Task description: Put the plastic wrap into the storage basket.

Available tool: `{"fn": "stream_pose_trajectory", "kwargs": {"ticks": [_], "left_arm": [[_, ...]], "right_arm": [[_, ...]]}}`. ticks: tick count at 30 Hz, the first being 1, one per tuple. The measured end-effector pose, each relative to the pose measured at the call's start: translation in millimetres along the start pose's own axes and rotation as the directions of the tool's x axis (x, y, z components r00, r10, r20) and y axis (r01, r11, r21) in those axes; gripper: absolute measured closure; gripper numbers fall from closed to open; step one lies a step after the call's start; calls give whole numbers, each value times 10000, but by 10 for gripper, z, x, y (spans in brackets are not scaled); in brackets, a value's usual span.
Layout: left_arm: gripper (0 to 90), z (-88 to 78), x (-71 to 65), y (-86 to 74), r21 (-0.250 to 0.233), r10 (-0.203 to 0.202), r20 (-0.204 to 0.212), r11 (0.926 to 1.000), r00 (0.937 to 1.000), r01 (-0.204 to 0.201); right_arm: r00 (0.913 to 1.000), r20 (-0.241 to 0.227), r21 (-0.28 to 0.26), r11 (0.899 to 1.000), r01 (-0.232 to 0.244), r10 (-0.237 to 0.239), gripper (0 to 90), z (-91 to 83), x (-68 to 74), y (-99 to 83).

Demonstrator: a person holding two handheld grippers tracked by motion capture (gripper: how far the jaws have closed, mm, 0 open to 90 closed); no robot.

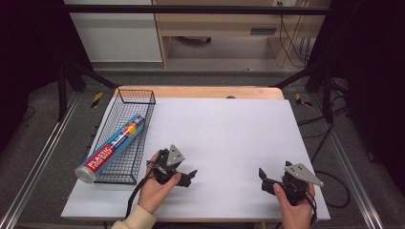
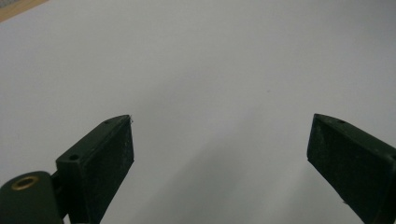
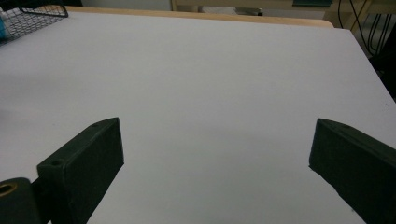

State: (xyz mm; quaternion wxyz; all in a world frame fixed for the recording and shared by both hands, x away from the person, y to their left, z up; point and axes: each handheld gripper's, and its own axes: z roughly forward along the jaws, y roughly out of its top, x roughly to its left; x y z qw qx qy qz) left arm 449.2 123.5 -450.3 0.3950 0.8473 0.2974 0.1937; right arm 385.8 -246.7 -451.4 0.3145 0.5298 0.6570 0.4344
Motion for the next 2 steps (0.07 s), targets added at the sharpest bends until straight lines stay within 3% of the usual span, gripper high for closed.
{"fn": "stream_pose_trajectory", "kwargs": {"ticks": [2], "left_arm": [[68, -8, 13, -41, -74, 36, 215, 10000, 9998, -35]], "right_arm": [[10000, -12, 78, 10000, 17, -17, 35, 23, -15, -9]]}}
